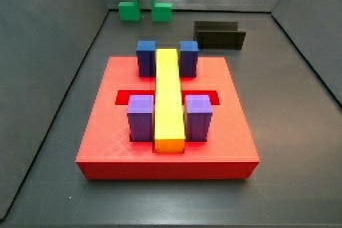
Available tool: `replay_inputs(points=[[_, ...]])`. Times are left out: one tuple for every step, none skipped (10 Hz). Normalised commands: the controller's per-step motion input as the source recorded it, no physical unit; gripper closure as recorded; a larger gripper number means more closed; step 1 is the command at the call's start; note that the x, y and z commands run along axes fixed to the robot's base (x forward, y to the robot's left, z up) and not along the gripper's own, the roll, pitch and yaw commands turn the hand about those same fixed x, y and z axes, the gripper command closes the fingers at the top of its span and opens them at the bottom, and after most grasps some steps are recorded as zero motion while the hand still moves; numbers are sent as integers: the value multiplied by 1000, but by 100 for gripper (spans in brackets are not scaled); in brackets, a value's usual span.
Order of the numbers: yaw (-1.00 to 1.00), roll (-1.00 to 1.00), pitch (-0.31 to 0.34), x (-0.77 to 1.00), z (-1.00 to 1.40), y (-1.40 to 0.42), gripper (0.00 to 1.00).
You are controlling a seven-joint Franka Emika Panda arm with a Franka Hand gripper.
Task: Pick up the green object. Move up. Move to above the board. Insert the green object.
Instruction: Pick up the green object.
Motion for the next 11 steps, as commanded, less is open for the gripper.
replay_inputs(points=[[-17, 23, 26, 0, -354, 223, 0], [-114, 57, 0, -51, -529, 571, 0], [-217, 14, 0, -211, -577, 760, 0], [-229, 7, 0, -234, -566, 751, 0], [-194, 3, 0, -203, -503, 674, 0], [-169, 0, 6, -189, -409, 603, 0], [-131, 0, 4, -183, -294, 469, 0], [-137, 0, 0, -209, -231, 409, 0], [-131, 0, 0, -243, -60, 334, 0], [-146, -36, 0, -334, 0, 317, 0], [-131, -37, 0, -320, 0, 266, 0]])
